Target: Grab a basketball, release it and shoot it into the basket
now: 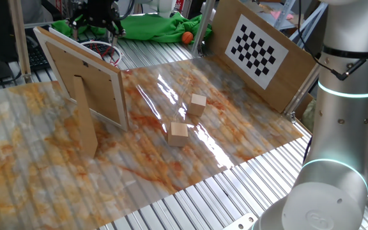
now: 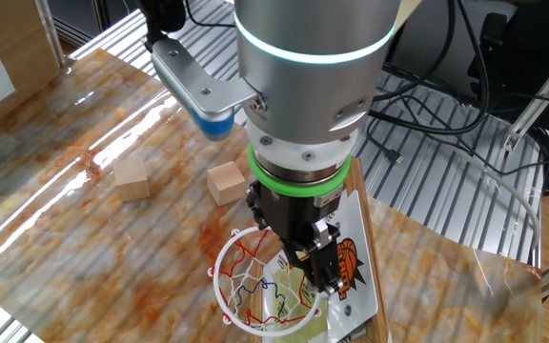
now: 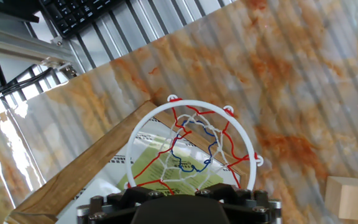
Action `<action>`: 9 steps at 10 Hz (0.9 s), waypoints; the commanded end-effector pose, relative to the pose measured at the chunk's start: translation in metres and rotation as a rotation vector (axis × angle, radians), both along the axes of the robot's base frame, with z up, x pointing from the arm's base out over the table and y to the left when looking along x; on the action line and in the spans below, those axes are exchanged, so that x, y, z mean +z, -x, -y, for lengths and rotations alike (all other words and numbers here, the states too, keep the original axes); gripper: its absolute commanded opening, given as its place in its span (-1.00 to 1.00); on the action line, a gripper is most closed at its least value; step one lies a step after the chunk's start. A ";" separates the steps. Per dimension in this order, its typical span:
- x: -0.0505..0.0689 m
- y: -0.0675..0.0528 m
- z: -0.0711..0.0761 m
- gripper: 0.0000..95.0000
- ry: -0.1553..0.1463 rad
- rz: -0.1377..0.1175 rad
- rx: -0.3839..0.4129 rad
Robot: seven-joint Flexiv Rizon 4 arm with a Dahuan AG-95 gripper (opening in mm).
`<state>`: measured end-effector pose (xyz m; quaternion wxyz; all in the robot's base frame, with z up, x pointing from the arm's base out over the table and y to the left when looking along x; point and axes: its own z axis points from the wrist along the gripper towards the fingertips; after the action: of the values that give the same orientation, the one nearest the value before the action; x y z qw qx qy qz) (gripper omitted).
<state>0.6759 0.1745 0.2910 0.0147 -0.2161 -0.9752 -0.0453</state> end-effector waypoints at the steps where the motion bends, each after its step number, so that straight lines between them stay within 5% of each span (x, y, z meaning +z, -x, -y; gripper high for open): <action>1: 0.000 0.000 -0.001 0.60 0.002 -0.001 -0.004; 4: 0.001 -0.001 -0.004 0.60 -0.001 0.004 0.014; 5: 0.002 -0.001 -0.005 -1.00 0.004 0.040 0.099; 9: 0.024 0.006 -0.003 -1.00 0.003 0.047 0.210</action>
<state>0.6712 0.1778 0.3100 -0.0043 -0.1285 -0.9906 -0.0473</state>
